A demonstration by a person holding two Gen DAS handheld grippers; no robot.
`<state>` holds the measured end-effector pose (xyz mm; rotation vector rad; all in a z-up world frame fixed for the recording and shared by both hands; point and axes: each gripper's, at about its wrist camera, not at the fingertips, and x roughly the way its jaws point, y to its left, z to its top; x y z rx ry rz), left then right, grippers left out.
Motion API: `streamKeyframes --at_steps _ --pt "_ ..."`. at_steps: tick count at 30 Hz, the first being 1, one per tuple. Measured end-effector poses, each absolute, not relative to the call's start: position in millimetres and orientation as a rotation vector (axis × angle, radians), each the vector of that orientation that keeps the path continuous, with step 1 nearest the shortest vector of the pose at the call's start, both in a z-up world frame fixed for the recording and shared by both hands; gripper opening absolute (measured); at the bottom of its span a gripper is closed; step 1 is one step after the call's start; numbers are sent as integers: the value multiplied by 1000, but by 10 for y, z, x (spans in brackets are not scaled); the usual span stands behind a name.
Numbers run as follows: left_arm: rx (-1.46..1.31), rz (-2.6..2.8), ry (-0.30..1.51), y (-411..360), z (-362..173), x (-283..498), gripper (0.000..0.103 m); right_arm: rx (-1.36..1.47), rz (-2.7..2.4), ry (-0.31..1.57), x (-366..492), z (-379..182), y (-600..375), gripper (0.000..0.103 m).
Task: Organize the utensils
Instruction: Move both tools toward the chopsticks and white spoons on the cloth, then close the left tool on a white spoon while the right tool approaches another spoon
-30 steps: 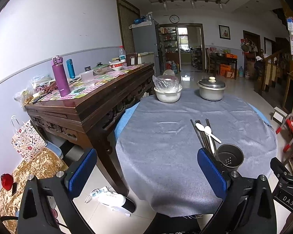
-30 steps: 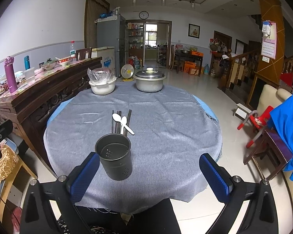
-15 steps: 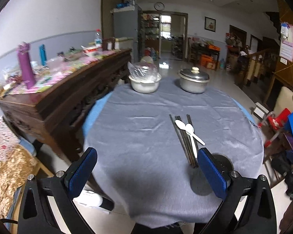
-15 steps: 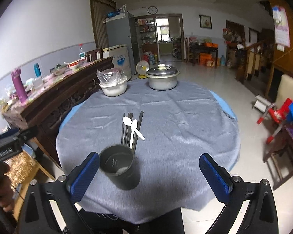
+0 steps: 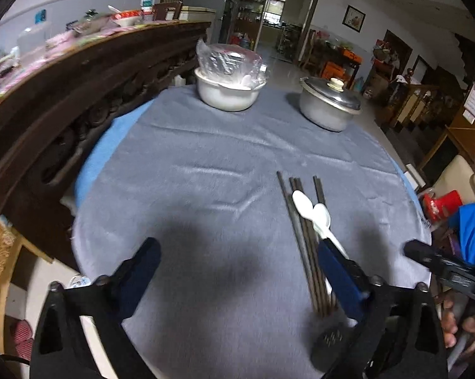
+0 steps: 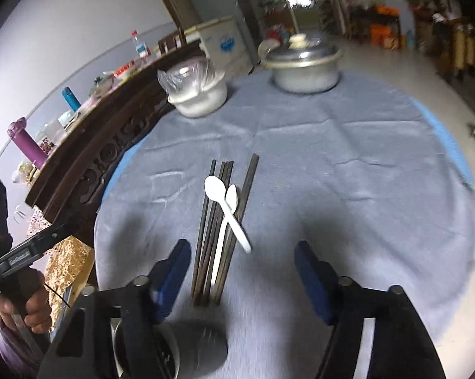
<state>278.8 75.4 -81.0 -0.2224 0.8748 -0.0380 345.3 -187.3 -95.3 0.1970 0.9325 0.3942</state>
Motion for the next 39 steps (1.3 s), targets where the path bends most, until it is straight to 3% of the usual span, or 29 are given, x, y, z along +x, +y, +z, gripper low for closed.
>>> streamKeyframes --at_steps 1,3,11,13,18,21,24,36,39 --pt "-232 -54 884 745 -841 2886 81 199 400 942 3537 -1012 -1843 61" --pt "-253 -102 920 690 -946 3135 77 208 396 963 3712 -1126 -1807 61" --pt "-300 -199 1011 283 -1445 3886 69 279 390 988 3856 -1433 -1923 61" --pt "-291 -214 1044 164 -1585 4029 58 302 387 998 3864 -1498 -2004 61" --pt "-323 -259 1061 37 -1765 4212 43 322 373 1002 3896 -1563 -2126 61" --pt "-316 -275 1070 -28 -1833 4280 19 330 371 1001 3925 -1579 -2157 61" --pt "-310 -290 1078 -71 -1890 4331 8 341 368 1005 3975 -1617 -2161 61" --pt "-317 -325 942 96 -1605 4272 2 280 440 998 4131 -1551 -1811 60" --pt "-308 -323 910 248 -1479 4202 2 255 474 1008 4223 -1551 -1634 45"
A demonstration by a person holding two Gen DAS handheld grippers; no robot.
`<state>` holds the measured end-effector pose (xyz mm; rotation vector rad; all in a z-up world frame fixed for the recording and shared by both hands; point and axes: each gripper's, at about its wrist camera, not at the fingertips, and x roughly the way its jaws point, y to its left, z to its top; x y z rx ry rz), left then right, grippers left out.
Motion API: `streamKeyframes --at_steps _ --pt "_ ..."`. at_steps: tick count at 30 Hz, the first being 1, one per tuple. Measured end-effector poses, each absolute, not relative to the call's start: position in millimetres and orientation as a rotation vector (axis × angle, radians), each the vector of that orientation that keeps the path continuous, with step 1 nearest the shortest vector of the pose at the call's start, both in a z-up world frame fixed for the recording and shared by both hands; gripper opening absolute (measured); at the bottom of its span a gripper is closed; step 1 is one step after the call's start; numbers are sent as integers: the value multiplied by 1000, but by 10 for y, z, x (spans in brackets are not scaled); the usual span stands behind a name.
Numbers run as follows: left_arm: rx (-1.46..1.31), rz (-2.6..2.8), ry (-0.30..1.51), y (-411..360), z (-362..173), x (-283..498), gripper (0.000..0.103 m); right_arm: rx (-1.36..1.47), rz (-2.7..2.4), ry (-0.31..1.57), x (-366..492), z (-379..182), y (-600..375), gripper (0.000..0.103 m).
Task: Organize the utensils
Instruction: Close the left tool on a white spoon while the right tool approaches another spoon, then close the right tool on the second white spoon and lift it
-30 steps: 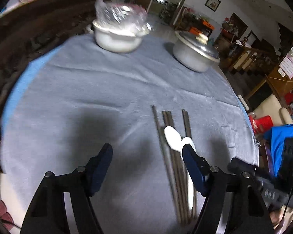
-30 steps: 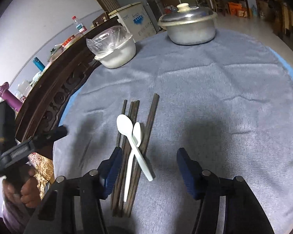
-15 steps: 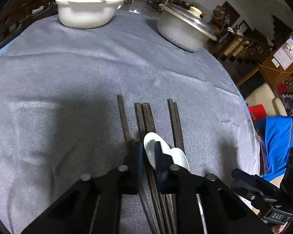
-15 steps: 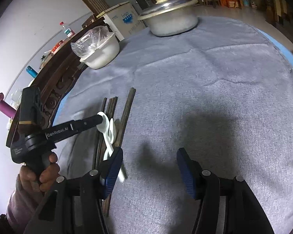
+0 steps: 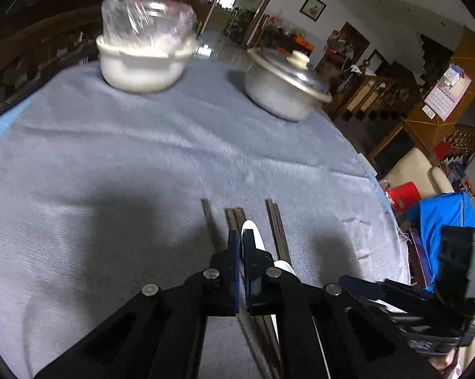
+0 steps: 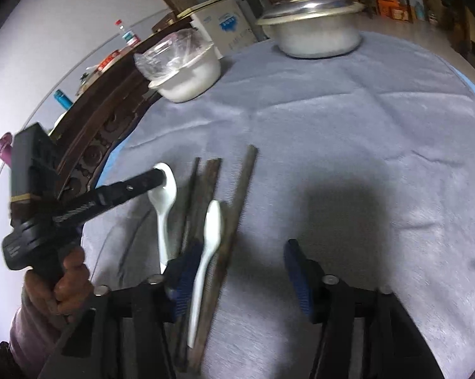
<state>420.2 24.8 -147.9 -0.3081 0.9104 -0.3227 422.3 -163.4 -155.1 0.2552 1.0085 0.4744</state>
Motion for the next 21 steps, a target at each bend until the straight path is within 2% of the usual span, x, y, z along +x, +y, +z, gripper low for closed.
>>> streamKeyframes --at_steps 2,4,7,10,13,16,21 --pt "-302 -320 900 317 -1429 4157 2 233 486 1017 4272 -1567 -1522 35" --pt "-294 -317 891 378 -1380 4098 2 216 495 1025 4327 -1590 -1407 33" --pt "-277 -313 871 420 -1309 3984 2 180 503 1027 4384 -1604 -1265 20" --pt "-258 -312 852 419 -1260 3881 2 136 465 1054 4473 -1660 -1161 19" --pt "-250 -320 833 423 -1189 3763 2 97 445 1065 4503 -1705 -1109 6" --pt "-263 -318 817 484 -1105 3649 2 68 425 1056 4498 -1687 -1084 1" --pt "-296 -310 784 559 -977 3498 2 107 453 1015 4442 -1596 -1147 1"
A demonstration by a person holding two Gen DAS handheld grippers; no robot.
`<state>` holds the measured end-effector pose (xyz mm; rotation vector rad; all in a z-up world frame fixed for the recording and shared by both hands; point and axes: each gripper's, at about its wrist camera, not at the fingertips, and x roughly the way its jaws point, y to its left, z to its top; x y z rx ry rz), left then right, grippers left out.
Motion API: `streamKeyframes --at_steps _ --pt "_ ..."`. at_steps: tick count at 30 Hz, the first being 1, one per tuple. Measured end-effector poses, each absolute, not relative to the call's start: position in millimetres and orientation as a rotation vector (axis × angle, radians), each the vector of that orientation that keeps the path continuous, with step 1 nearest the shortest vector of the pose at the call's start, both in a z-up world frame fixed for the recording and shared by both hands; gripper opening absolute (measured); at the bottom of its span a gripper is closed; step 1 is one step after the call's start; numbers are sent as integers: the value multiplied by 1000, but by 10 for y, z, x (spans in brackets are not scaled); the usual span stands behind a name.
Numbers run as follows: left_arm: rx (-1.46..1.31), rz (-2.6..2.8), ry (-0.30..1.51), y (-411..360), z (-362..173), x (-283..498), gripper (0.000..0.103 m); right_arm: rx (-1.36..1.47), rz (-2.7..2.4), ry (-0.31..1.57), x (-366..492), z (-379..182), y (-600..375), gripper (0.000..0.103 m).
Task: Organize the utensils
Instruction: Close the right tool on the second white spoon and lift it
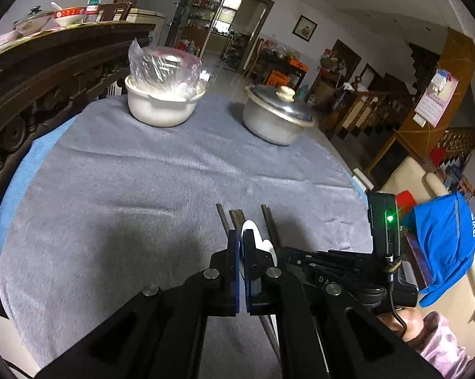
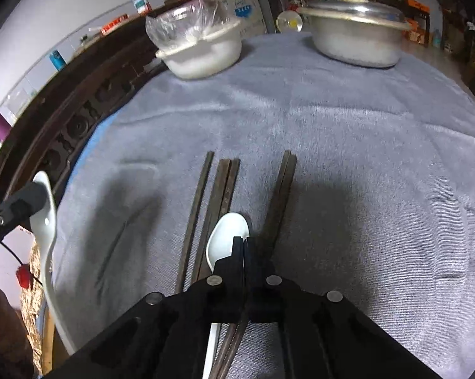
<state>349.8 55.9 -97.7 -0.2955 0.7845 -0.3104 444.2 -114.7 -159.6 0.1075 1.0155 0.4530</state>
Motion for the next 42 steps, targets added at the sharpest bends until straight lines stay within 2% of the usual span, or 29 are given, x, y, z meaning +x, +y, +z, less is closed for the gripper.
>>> streamKeyframes --at_steps 4,6,8,9,11,18,22,29,42 --pt "-278 -301 754 564 -863 3396 2 144 527 1002 4431 -1495 -1138 4" --pt "-278 -299 745 569 -835 3364 2 129 539 1013 4466 -1478 -1104 16" --pt "-275 -295 745 573 -826 3341 2 100 546 1011 4485 -1485 -1048 33" --pt "-276 -294 746 577 -823 3339 2 81 546 1013 4488 -1497 -1019 37" --pt "-275 -289 752 579 -834 3329 2 46 542 1021 4519 -1540 -979 50" --pt "-286 -287 773 609 -900 3324 2 -39 541 1028 4570 -1644 -889 51" --pt "-300 -280 778 632 -906 3323 2 -108 538 1041 4565 -1651 -820 34" --pt "-314 -280 763 644 -824 3231 2 -71 522 1023 4527 -1629 -858 32" --pt "-342 -295 618 422 -312 2797 2 244 527 681 3843 -767 -1633 30"
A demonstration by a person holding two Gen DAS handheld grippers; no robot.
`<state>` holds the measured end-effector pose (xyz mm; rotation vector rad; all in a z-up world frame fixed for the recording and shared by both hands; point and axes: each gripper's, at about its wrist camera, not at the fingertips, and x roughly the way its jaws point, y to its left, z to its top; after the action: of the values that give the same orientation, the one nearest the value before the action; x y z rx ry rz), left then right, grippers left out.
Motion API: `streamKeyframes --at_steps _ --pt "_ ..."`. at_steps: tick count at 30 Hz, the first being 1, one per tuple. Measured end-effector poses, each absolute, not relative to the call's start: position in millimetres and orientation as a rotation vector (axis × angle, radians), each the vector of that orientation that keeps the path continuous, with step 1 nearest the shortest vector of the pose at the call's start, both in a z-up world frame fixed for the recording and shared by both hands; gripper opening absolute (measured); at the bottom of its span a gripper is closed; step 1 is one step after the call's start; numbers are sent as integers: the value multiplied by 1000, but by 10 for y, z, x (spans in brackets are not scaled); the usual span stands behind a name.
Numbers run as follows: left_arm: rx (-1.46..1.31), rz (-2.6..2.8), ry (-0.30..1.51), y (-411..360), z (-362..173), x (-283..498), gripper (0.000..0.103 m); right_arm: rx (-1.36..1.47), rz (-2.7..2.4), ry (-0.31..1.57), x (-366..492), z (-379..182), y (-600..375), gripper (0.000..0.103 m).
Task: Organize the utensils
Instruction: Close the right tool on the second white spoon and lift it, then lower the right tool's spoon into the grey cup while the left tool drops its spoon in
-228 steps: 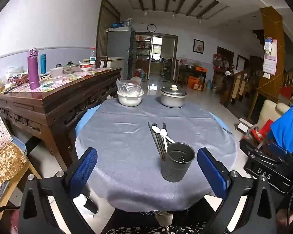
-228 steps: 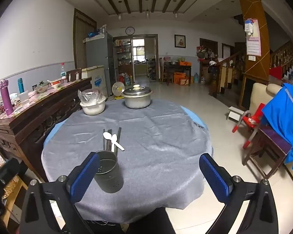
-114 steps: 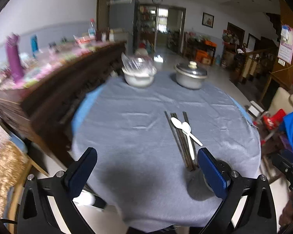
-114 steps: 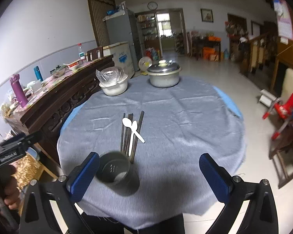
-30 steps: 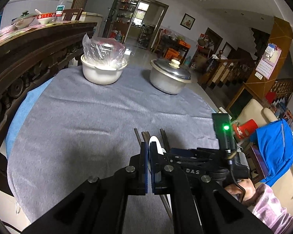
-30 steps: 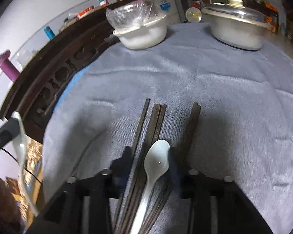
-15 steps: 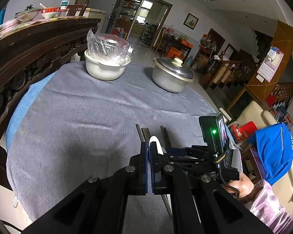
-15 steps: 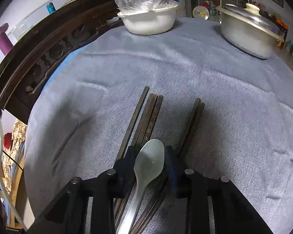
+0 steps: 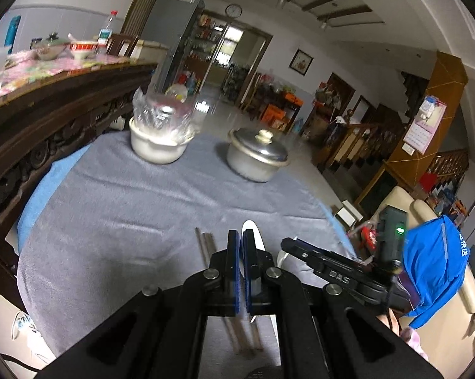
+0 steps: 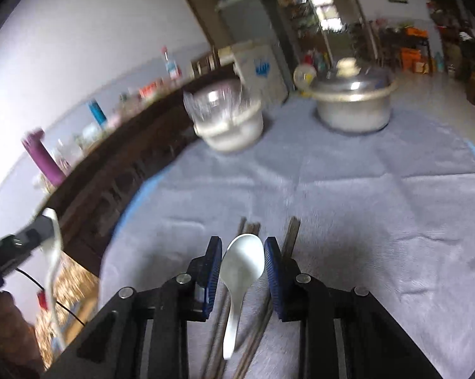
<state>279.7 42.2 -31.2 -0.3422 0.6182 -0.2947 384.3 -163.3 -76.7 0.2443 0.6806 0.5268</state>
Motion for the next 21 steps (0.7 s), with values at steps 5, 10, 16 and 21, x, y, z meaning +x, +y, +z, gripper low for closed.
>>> streamKeyframes --at_steps 5,10,16,21 --pt "-322 -324 612 192 -291 2646 2 281 517 564 3351 -488 -1771 30" --pt "-292 -302 601 79 -309 2526 2 292 512 471 2858 -266 -1854 30" --pt "-267 -268 572 19 -346 2412 2 269 515 408 2419 -115 -1844 30" --pt "-251 -254 573 -16 -408 2367 2 209 506 428 2198 -198 -1775 30"
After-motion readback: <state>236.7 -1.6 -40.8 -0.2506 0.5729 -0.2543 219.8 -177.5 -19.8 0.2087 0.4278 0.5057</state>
